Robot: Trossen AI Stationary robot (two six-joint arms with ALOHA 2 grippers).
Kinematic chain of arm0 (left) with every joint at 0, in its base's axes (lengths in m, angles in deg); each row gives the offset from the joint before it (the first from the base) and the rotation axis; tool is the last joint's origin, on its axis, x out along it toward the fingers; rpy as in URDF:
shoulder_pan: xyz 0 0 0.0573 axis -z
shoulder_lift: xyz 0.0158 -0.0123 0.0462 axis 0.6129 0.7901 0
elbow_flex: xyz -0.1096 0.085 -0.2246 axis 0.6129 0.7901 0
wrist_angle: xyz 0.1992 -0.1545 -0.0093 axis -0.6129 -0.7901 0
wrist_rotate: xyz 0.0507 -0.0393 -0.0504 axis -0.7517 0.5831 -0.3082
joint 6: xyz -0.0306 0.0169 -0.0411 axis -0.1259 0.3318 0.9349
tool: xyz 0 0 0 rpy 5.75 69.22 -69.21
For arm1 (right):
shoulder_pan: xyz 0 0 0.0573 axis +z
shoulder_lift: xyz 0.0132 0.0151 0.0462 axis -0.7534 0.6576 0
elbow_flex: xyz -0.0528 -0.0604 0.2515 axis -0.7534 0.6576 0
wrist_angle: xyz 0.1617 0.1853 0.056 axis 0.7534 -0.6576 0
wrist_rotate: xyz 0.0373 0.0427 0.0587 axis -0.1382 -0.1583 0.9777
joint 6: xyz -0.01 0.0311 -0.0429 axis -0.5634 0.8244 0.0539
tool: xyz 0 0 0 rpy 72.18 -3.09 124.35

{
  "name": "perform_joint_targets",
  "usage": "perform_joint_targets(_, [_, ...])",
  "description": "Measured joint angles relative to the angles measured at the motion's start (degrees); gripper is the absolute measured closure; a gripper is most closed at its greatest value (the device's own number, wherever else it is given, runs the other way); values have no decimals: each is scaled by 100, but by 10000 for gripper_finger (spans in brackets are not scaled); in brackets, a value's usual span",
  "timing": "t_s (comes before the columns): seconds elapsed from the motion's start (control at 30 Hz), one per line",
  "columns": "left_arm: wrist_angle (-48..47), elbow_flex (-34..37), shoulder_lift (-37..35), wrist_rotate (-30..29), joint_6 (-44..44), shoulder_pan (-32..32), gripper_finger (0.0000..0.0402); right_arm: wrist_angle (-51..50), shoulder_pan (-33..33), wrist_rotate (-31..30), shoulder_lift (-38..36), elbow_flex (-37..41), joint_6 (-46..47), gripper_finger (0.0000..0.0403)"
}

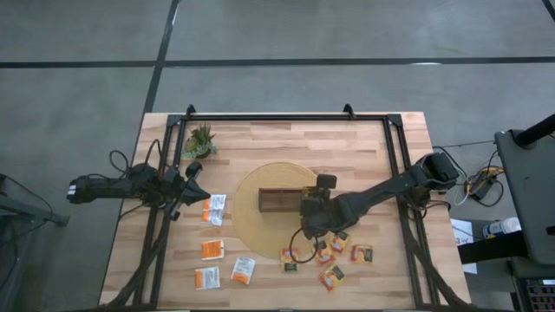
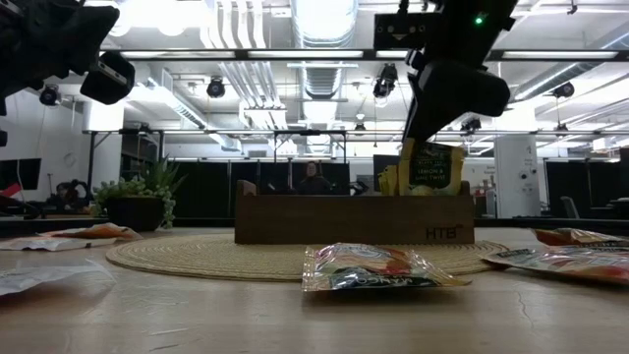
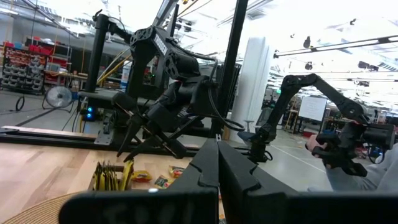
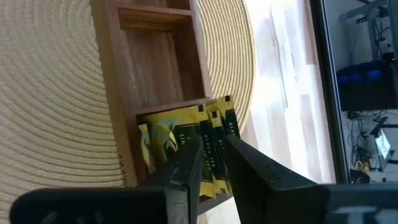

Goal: Pick & Place Tea
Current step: Put the yellow tea bag into the right of the wooden organizer

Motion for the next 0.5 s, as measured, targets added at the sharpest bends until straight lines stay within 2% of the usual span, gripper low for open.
perform_joint_targets(0.3, [1,0,0,-2,1,1,402,-244,-8,-15,-41,-137,91,335])
perform_joint_targets(0.5, [-1,0,-2,-1,-1,2,402,-309,-6,-305,-148,-284,411,335])
